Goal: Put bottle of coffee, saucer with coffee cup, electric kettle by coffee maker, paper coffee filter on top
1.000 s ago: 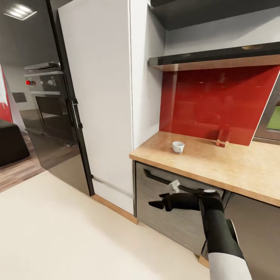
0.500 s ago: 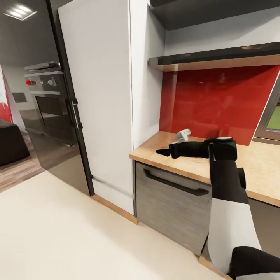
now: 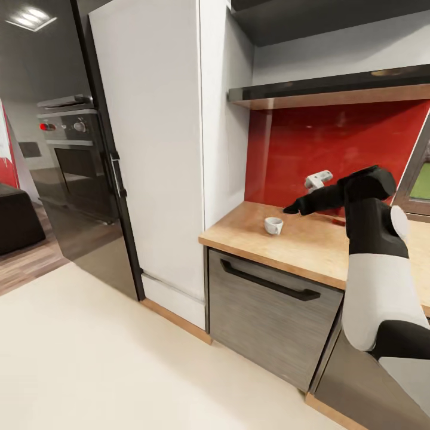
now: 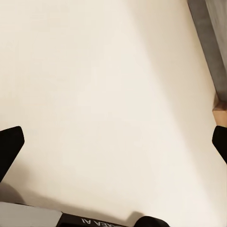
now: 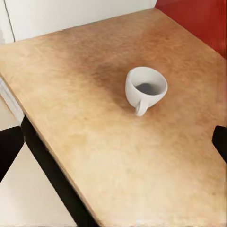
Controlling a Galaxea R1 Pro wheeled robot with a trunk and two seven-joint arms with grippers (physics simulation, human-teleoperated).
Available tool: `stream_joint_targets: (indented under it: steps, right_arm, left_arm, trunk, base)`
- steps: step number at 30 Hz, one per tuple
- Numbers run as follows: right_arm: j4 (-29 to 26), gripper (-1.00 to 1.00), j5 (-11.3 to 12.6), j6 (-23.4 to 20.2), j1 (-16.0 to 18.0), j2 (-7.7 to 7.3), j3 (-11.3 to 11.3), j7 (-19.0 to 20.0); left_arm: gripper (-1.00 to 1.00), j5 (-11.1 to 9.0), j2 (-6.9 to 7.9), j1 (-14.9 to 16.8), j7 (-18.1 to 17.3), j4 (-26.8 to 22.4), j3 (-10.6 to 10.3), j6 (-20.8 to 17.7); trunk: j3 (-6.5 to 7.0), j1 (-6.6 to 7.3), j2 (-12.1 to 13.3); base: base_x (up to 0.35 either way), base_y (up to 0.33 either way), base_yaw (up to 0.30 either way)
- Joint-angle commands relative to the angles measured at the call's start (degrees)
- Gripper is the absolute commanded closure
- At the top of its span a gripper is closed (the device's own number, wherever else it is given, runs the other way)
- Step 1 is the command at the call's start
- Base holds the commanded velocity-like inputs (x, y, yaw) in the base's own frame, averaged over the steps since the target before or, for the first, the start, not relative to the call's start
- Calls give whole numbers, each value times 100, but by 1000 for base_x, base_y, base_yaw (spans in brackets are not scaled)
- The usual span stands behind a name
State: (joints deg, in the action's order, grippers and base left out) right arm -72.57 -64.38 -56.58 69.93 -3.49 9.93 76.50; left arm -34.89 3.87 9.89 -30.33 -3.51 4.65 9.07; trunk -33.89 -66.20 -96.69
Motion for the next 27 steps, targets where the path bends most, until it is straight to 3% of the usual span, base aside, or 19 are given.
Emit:
stream_joint_targets:
  steps: [1, 2, 4, 27]
  right_arm:
    - [99, -100, -313, -39, 67, -7, 1, 34]
    - [324, -100, -588, -28, 117, -14, -6, 22]
    - [584, -100, -822, -11, 159, -19, -21, 13]
    - [842, -100, -898, 245, 161, -29, -37, -1]
  left_arm:
    - [-100, 35, 0, 5, -26, 9, 45, 16]
    - [-100, 35, 0, 6, -27, 9, 45, 16]
    - [-100, 35, 0, 5, -26, 9, 45, 16]
    - [-100, 35, 0, 5, -26, 17, 45, 16]
  trunk:
    - [-6, 0, -3]
    - [-6, 0, -3]
    - [-6, 0, -3]
    - [-6, 0, -3]
  base:
    - [0, 0, 0]
    - [0, 0, 0]
    - [21, 0, 0]
    - [132, -1, 0]
